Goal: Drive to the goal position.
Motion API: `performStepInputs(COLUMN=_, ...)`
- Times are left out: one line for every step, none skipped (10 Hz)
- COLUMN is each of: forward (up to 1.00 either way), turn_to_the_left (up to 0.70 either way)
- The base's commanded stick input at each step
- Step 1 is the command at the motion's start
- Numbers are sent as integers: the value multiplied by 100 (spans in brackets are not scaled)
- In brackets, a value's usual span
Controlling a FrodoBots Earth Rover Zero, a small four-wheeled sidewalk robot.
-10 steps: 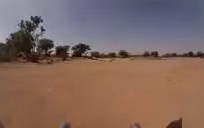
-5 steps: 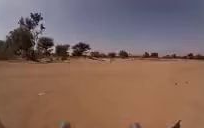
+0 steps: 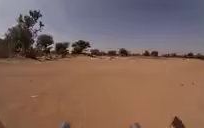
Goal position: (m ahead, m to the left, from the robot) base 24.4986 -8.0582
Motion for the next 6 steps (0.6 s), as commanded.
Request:
performStepInputs(forward=50, turn_to_the_left=0)
performStepInputs(forward=50, turn_to_the_left=0)
performStepInputs(forward=50, turn_to_the_left=0)
performStepInputs(forward=50, turn_to_the_left=0)
performStepInputs(forward=50, turn_to_the_left=0)
performStepInputs(forward=50, turn_to_the_left=0)
